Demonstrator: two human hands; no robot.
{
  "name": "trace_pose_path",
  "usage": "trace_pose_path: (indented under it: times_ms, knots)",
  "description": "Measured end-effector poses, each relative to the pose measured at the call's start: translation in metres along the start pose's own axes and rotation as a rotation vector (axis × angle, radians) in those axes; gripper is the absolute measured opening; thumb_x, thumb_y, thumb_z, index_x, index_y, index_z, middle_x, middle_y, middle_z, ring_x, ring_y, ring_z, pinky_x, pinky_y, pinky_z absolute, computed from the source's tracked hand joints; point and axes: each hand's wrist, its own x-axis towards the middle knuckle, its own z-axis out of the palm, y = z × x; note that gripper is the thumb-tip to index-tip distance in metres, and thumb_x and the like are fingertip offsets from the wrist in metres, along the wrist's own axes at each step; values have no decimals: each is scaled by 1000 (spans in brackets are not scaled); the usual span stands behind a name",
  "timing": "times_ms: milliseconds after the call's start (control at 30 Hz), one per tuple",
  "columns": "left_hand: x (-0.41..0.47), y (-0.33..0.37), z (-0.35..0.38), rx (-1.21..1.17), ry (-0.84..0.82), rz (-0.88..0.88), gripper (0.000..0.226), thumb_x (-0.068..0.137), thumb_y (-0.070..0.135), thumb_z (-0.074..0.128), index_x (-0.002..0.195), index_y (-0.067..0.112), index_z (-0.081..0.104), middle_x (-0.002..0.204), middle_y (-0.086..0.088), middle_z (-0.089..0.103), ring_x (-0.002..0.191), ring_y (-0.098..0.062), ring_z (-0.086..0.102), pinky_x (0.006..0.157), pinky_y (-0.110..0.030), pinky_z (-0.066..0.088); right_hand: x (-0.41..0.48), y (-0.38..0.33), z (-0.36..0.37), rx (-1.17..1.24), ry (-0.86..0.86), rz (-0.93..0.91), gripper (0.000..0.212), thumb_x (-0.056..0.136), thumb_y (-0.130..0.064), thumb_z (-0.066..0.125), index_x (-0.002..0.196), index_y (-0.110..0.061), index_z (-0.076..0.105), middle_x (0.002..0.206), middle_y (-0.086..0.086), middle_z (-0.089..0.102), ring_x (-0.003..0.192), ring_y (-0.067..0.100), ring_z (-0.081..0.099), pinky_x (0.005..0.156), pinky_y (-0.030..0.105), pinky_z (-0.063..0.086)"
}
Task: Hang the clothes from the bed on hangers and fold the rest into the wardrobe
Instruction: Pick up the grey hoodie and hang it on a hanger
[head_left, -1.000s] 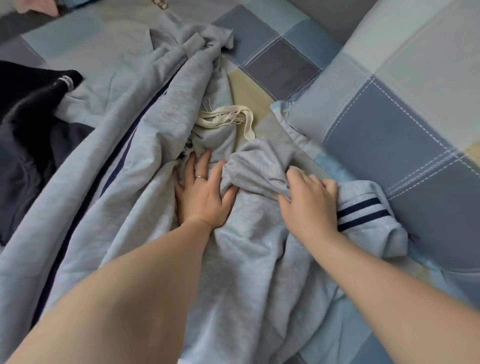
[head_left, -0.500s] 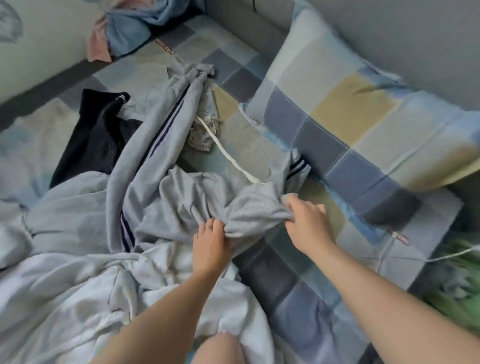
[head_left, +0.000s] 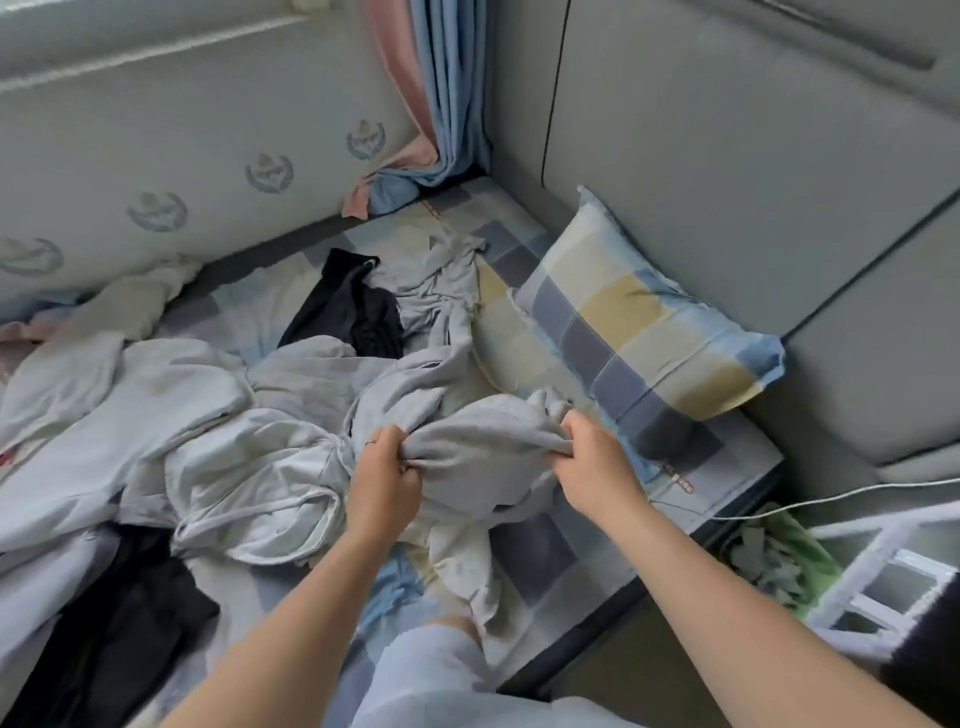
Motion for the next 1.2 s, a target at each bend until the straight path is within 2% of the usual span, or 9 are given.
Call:
trace_pose_path:
  times_ms: [100,233,333,533,633,800,933,1100,1200]
  knots:
    - [-18,11,-35,-61,71,-43,20,79,-6,51,75,11,41,73,-5,50,68,-23,43,56,-35,31,-19,-32,-20,83,-49,-25,24,88,-15,60,75,-16,40,72,0,52,69,21,45,55,34,30]
    - [-44,9,-87,-163,170,-63,16,83,5,56,79,11,42,72,-7,54,67,-24,49,59,-40,38,-40,-88,-36,220,-94,-167,27,82,-18,73,80,-23,47,66,-12,57,61,3,48,55,25,40]
    - [-65,3,-127,-218,258,-20,8,76,18,48,78,12,43,69,-2,53,61,-4,48,55,-19,37,-62,-139,-33,382,-171,-289,27,76,-17,74,91,-26,53,72,-22,61,63,-5,53,58,11,43]
    - [-94,-32,-210,-230,385,4,24,94,3,55,78,18,46,70,2,52,63,2,47,58,-13,36,-118,-233,9,653,-301,-470,23,85,-9,75,95,-28,69,84,-6,72,79,3,66,69,15,51]
    - [-113,-54,-245,-215,394,-6,19,97,6,56,82,16,52,79,-2,56,73,-7,49,65,-23,33,-142,-271,39,712,-324,-469,13,89,-9,70,89,-22,69,82,6,67,79,11,63,70,26,52]
    - [-152,-78,-289,-239,429,8,19,99,16,60,94,34,63,100,20,59,110,-16,55,95,-31,43,-176,-324,84,784,-382,-437,12,94,-12,66,83,-17,64,76,4,61,74,15,58,66,29,49]
    - [-186,-85,-322,-344,482,9,10,100,29,59,96,35,66,99,14,64,91,-3,63,78,-21,49,-197,-357,110,902,-433,-316,14,93,-13,67,80,-16,64,80,9,63,78,23,62,70,37,53]
    - [-235,-76,-350,-443,523,117,39,89,58,53,88,19,58,77,4,59,71,-18,56,67,-30,47,-217,-391,127,1001,-467,-274,13,92,-6,65,83,-12,58,80,10,54,75,23,55,66,37,48]
    - [-248,-74,-349,-317,481,64,41,75,60,68,96,29,52,91,12,59,87,-10,58,76,-25,47,-228,-409,128,1073,-482,-289,16,91,-4,65,82,-12,55,74,4,54,67,16,56,59,31,50]
